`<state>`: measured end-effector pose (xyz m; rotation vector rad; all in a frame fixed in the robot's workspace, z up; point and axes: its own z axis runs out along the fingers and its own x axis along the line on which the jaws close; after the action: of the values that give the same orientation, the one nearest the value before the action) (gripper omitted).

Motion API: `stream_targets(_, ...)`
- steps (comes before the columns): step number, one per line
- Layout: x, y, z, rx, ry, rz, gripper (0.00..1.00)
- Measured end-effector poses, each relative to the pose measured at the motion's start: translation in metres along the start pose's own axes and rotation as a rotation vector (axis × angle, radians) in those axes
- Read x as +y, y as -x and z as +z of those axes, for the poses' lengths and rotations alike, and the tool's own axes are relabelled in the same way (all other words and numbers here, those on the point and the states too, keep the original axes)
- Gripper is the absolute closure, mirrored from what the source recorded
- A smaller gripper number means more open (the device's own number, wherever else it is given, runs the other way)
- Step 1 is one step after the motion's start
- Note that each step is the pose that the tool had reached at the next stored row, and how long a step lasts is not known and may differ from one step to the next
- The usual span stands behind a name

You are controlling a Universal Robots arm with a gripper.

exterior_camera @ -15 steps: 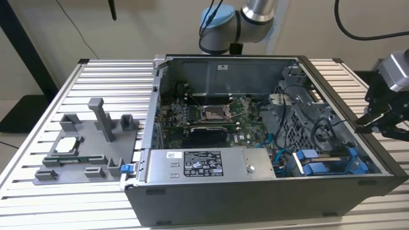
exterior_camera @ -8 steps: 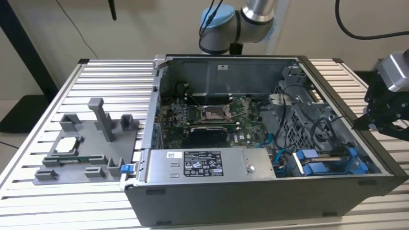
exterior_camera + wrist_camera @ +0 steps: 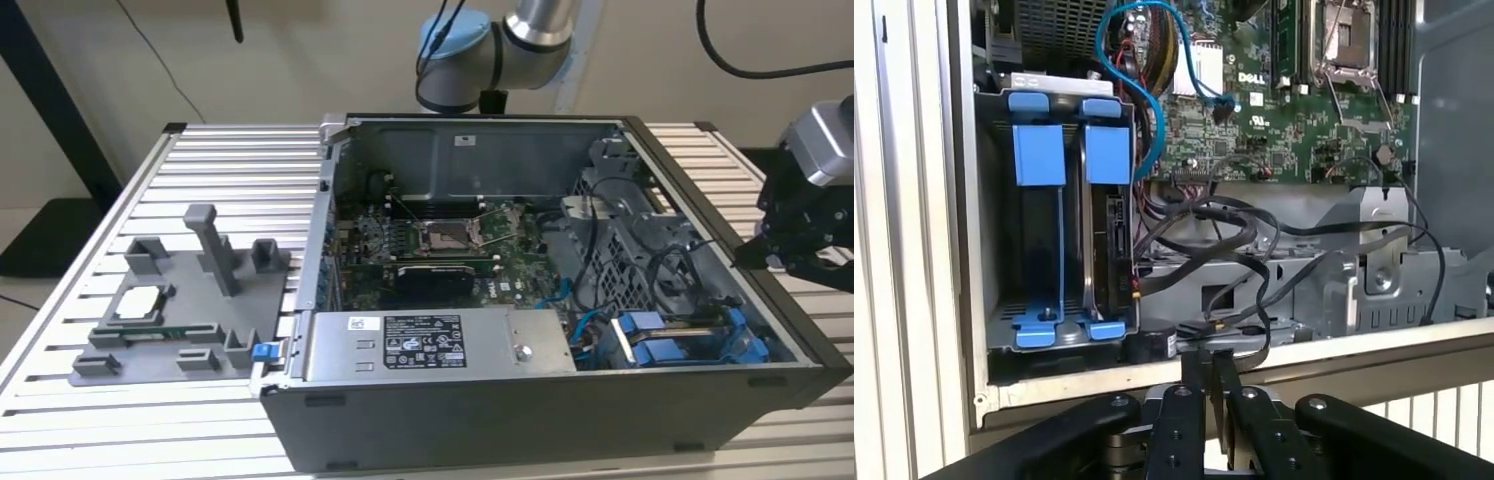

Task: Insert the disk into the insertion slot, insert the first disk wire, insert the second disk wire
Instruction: 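Insert the second disk wire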

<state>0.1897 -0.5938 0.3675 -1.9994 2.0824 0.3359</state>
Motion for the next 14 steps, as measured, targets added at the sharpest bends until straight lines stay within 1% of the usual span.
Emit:
stream_targets(3,0.0082,0.0007,-0.0030,-0.0003,0.0000,0.000,1.00)
stream_targets(9,0.0282,0.0027,-0.0115,-0.0004,0.0000,0.000,1.00)
stream_targets(14,0.0388,0.0065,-0.0243,-0.0003,0.0000,0.000,1.00)
